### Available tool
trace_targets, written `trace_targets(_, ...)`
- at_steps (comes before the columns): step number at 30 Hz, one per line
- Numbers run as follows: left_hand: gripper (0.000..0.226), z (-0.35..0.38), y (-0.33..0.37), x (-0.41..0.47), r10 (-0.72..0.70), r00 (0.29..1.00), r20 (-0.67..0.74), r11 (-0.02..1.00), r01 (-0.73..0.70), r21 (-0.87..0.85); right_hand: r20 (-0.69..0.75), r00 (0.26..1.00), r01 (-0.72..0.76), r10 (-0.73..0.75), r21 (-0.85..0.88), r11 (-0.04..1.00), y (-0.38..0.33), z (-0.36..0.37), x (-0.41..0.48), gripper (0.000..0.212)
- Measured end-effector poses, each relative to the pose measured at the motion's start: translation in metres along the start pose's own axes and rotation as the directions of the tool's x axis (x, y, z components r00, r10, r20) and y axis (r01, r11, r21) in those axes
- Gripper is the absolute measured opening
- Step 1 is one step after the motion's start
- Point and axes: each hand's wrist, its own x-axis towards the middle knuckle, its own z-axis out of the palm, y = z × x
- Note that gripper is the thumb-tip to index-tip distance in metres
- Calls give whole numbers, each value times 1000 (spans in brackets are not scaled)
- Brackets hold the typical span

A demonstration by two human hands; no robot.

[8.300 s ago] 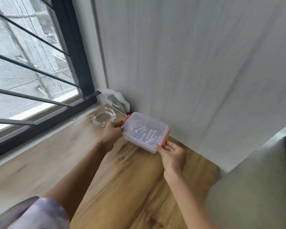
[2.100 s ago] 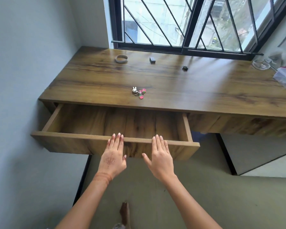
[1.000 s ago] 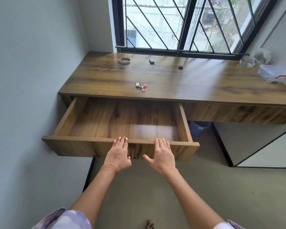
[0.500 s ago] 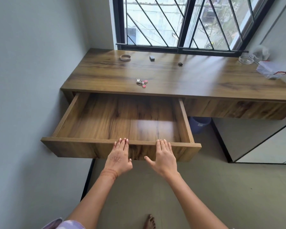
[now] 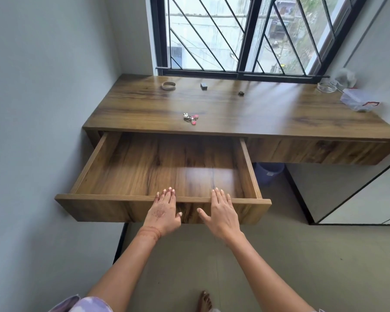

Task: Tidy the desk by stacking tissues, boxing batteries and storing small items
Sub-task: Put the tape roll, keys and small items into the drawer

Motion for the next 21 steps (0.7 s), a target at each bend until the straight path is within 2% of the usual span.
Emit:
trace_targets(9, 68, -41, 2, 60, 52, 991, -120, 998, -57, -41, -110, 994, 26, -18, 75, 997, -5, -24, 68, 74)
trace_targets(15, 68, -68, -4, 137, 49, 992, -119, 996, -58, -71, -161, 987, 43, -26, 105, 993, 0, -41, 159, 69)
trace_targets(21, 67, -98, -10, 231, 33, 990, -134, 996, -44, -80, -141, 988, 80, -62, 125, 989, 17, -60, 259, 67)
